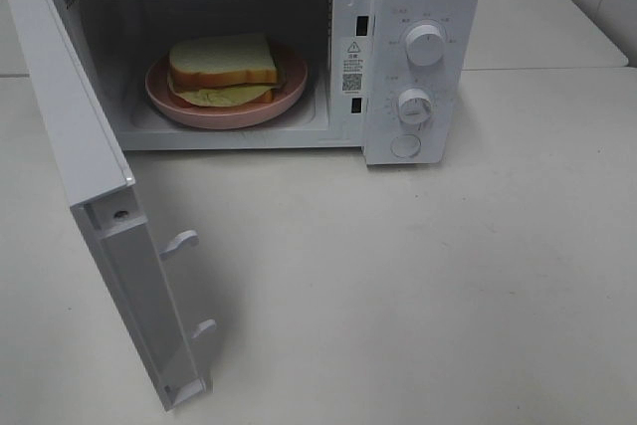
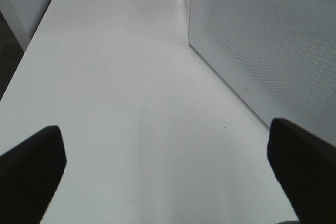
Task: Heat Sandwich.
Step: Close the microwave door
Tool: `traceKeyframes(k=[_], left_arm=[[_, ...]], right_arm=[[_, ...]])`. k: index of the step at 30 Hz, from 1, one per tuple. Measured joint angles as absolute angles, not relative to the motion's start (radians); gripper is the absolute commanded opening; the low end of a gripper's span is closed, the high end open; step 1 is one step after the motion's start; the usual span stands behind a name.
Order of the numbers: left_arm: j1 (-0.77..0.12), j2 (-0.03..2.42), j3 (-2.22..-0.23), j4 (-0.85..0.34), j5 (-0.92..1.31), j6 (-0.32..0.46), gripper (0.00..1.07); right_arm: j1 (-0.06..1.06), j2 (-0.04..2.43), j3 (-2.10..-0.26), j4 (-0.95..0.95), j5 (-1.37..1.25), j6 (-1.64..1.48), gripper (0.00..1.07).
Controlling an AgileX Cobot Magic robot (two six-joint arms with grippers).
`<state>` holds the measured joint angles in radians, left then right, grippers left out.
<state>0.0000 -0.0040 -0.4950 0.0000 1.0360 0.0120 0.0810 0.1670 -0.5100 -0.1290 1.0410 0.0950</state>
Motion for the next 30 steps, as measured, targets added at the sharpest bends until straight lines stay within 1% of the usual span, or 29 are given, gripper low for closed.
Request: traceKeyframes(k=[12,30], left_arm=[[-0.001,-0.004,-0.495,0.0,1.036,0.012,1.06],[-0.001,-0.004,-0.495,0.0,1.036,0.012,1.06]], right_arm=[[0.007,-0.004,-0.51,-0.11,1.042,0.078,0.76],[0.007,-0.004,-0.51,-0.107,1.042,0.077,0.76]])
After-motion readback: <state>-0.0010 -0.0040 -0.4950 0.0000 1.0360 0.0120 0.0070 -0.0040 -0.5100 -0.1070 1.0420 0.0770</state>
